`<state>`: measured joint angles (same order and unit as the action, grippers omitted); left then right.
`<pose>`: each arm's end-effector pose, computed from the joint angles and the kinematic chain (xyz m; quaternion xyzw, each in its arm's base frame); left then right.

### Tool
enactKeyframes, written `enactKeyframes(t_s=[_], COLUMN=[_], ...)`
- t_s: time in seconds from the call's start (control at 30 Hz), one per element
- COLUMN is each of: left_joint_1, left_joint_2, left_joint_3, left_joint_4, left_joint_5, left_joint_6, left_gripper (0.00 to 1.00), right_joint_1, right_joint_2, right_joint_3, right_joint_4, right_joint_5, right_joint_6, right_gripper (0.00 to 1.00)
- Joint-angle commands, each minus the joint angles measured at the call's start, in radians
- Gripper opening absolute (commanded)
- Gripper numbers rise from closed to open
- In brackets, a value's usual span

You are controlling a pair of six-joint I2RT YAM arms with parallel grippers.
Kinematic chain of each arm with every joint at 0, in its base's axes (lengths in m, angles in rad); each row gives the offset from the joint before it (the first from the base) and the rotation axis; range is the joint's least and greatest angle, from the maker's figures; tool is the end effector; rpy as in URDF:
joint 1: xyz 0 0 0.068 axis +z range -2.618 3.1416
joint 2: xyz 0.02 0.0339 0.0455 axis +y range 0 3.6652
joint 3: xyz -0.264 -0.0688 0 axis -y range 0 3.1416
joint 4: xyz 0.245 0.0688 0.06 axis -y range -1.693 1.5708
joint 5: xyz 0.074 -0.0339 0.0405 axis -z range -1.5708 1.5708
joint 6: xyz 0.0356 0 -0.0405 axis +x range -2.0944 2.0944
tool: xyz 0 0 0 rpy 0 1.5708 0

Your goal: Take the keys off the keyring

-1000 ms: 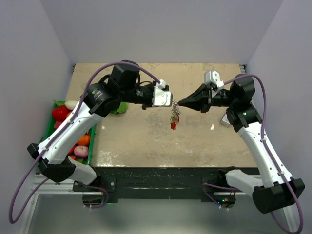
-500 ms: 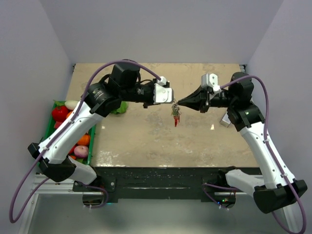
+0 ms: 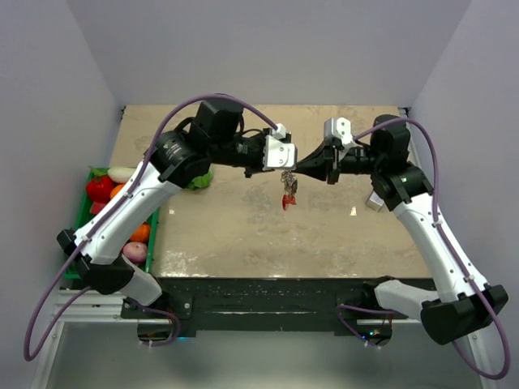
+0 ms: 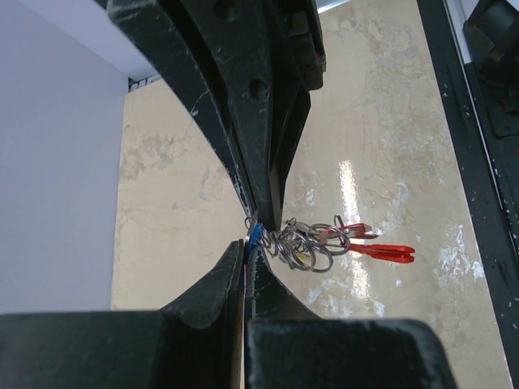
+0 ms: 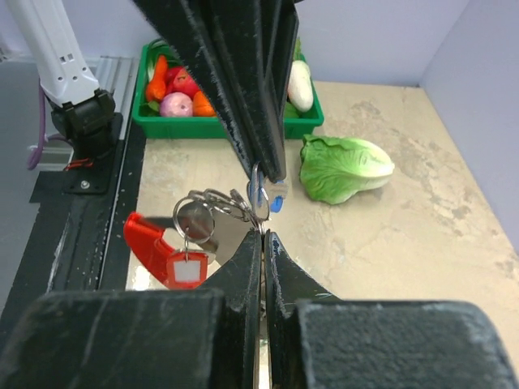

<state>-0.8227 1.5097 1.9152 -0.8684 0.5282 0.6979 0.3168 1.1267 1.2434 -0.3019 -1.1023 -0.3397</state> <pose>0.1903 -0.2314 0.4820 0.6653 0.5003 -0.2532 0.4930 0.2100 0.1023 0.4234 -0.5279 0.5127 0.3967 0.5487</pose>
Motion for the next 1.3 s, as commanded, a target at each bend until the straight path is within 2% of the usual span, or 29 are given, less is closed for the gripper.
enactKeyframes(t_s=[0.0,0.37,0.77,0.8,0.9,1.0,1.27], left_joint_1=[-0.056,-0.101,-0.105,-0.105,-0.105,-0.105,-0.105], left_joint_2=[0.021,0.069,0.069,0.069,0.063,0.057,0.046], left_joint_3=[0.076,0.134,0.139,0.139,0.133,0.119,0.094], left_joint_4=[0.034,0.069,0.117,0.121,0.135,0.150,0.184], left_joint_5=[-0.005,-0.180,-0.258,-0.263,-0.292,-0.326,-0.413], left_joint_6=[0.009,-0.001,-0.038,-0.040,-0.044,-0.051,-0.058], left_gripper=[0.00,0.00,0.00,0.00,0.00,0.00,0.00], right_joint_1=[0.031,0.102,0.105,0.104,0.104,0.102,0.099], right_joint_2=[0.042,0.079,0.022,0.018,0.004,-0.002,-0.021], right_joint_3=[0.086,0.133,0.117,0.120,0.128,0.154,0.307], right_joint_4=[-0.069,-0.157,-0.187,-0.197,-0.204,-0.236,-0.376], right_joint_5=[0.068,0.140,0.240,0.246,0.280,0.295,0.378], right_joint_6=[-0.051,-0.143,-0.206,-0.206,-0.211,-0.232,-0.323], right_gripper=[0.00,0.00,0.00,0.15,0.34,0.45,0.51])
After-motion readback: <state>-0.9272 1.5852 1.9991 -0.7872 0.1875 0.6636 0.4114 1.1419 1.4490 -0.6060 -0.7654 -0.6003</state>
